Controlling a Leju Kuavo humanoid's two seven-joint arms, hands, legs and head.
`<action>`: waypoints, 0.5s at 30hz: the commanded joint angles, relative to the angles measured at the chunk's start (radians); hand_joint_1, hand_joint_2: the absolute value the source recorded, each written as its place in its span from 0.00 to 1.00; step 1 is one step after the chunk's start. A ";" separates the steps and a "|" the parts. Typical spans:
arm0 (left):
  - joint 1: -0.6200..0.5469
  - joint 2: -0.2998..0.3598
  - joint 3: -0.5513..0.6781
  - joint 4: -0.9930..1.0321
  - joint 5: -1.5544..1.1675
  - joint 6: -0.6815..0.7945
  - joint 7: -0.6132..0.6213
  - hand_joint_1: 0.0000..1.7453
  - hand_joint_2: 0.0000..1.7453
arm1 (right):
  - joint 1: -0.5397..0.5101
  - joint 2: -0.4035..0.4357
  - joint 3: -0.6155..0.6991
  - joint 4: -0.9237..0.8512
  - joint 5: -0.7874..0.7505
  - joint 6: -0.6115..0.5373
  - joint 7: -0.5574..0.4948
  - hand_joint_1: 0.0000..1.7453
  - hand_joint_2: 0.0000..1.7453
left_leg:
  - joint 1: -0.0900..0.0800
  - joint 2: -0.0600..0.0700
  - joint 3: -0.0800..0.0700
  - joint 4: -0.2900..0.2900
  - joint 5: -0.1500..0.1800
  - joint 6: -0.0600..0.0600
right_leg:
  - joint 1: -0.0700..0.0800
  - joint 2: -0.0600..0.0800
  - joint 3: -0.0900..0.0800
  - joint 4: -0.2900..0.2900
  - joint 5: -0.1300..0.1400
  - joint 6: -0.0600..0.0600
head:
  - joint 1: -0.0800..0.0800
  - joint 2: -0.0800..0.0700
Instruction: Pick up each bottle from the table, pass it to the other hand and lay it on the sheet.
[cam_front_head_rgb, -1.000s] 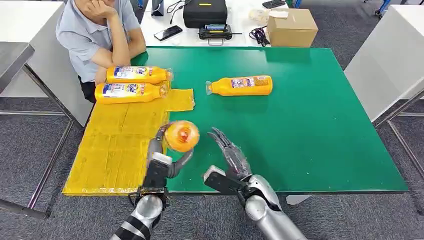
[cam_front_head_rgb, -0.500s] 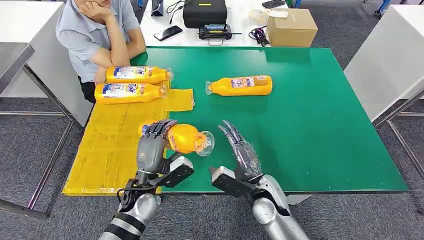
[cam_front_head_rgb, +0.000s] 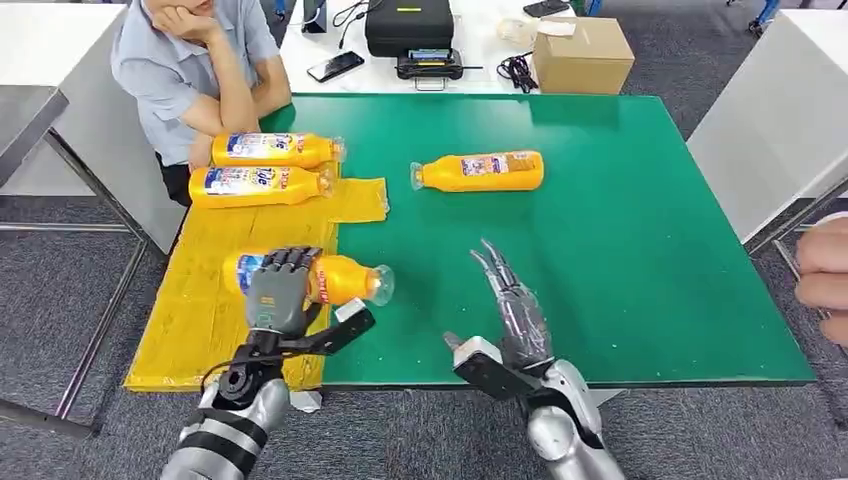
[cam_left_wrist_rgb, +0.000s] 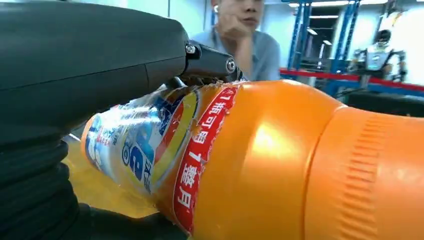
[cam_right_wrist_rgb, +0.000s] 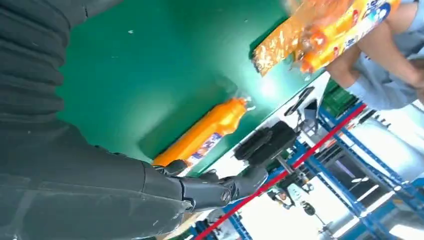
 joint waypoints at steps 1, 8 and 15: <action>-0.083 0.048 0.017 0.143 -0.009 0.003 0.004 1.00 1.00 | 0.005 0.003 -0.048 -0.011 -0.002 0.009 -0.004 0.00 1.00 | 0.000 0.001 0.002 0.000 -0.001 -0.001 | 0.001 0.000 0.002 0.000 -0.001 -0.002 | 0.000 0.000; -0.132 0.077 0.005 0.242 -0.159 -0.118 0.126 1.00 1.00 | 0.049 0.015 -0.094 -0.024 -0.014 0.007 -0.017 0.00 1.00 | 0.001 -0.001 0.005 -0.001 -0.001 -0.002 | 0.001 -0.002 0.005 0.000 -0.002 -0.003 | 0.001 0.000; -0.193 0.085 0.049 0.371 -0.154 -0.184 0.169 1.00 1.00 | 0.065 0.031 -0.122 -0.014 -0.023 0.018 -0.024 0.00 1.00 | 0.001 0.000 0.002 0.000 -0.001 -0.002 | 0.001 0.000 0.002 0.000 -0.001 -0.002 | 0.000 0.000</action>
